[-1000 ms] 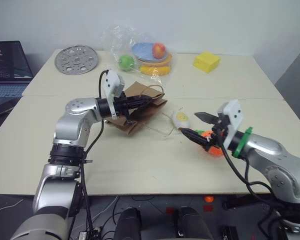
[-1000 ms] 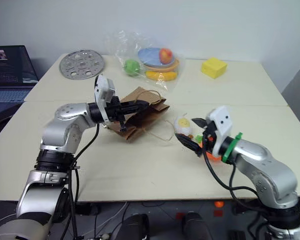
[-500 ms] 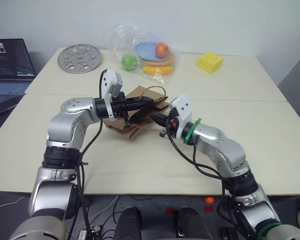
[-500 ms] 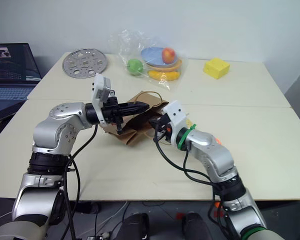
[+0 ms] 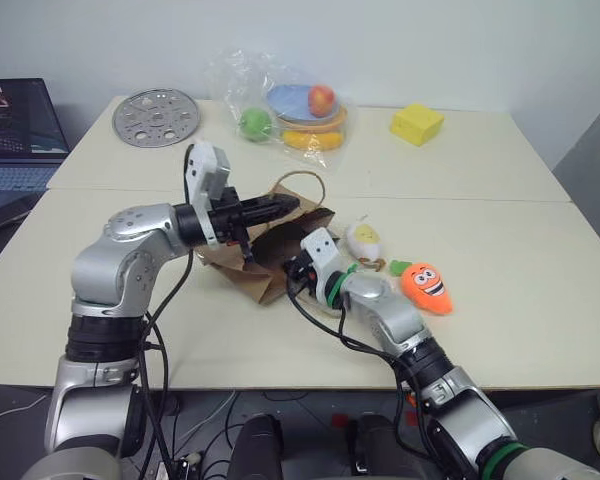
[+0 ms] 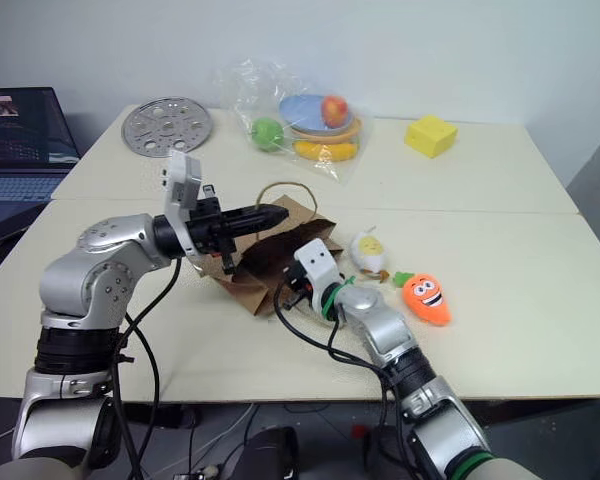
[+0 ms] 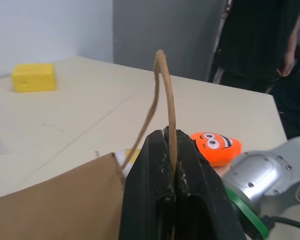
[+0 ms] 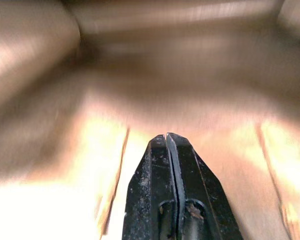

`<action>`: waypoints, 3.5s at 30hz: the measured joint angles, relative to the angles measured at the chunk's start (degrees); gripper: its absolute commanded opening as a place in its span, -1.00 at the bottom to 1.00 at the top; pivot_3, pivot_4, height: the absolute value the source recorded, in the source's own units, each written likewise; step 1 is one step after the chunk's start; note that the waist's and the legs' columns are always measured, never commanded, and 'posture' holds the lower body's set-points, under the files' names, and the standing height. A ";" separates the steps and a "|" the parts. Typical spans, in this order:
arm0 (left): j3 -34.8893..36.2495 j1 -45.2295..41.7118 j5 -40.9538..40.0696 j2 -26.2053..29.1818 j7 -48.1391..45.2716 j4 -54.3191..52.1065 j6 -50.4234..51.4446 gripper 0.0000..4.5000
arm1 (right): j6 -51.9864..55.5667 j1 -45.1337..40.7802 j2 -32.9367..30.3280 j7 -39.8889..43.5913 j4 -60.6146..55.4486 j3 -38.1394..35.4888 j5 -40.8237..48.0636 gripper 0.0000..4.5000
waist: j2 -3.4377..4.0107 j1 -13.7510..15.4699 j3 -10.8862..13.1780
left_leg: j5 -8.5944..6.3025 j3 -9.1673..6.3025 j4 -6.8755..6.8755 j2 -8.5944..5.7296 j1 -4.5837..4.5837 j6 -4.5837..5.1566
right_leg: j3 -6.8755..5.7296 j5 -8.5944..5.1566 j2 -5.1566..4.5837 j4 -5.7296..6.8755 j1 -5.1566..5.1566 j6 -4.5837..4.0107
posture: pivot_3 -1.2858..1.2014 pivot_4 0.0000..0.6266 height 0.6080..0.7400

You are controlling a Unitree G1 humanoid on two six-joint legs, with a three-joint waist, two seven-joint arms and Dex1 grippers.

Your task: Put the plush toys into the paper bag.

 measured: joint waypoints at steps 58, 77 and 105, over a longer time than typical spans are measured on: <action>-0.61 0.49 6.29 -3.06 9.77 3.09 -14.72 -1.00 | 26.90 28.38 -24.38 -3.31 -58.37 -31.75 13.04 0.53 | -0.05 0.58 -0.02 | 0.11 0.04 -0.11 -0.03 0.00 -0.23 | -0.03 -0.09 -0.11 -0.15 0.01 -0.24 | 0.03 -0.52 1.00; -0.67 1.10 5.80 -0.23 5.98 2.50 -12.68 -1.00 | 19.14 43.48 -23.69 -6.72 -54.77 -27.29 7.86 0.28 | -0.07 0.10 -0.04 | 0.11 -0.01 -0.09 -0.06 0.03 -0.23 | 0.01 -0.19 -0.10 -0.18 0.04 -0.40 | 0.03 -0.52 1.00; -1.95 0.99 5.55 -2.42 4.73 2.98 -12.89 -1.00 | 28.64 11.19 -25.77 -1.22 -52.76 -18.80 28.73 -0.99 | -0.06 0.19 -0.01 | 0.12 -0.09 -0.08 -0.07 -0.03 -0.22 | 0.01 -0.07 -0.02 -0.15 0.02 -0.22 | 0.03 -0.52 1.00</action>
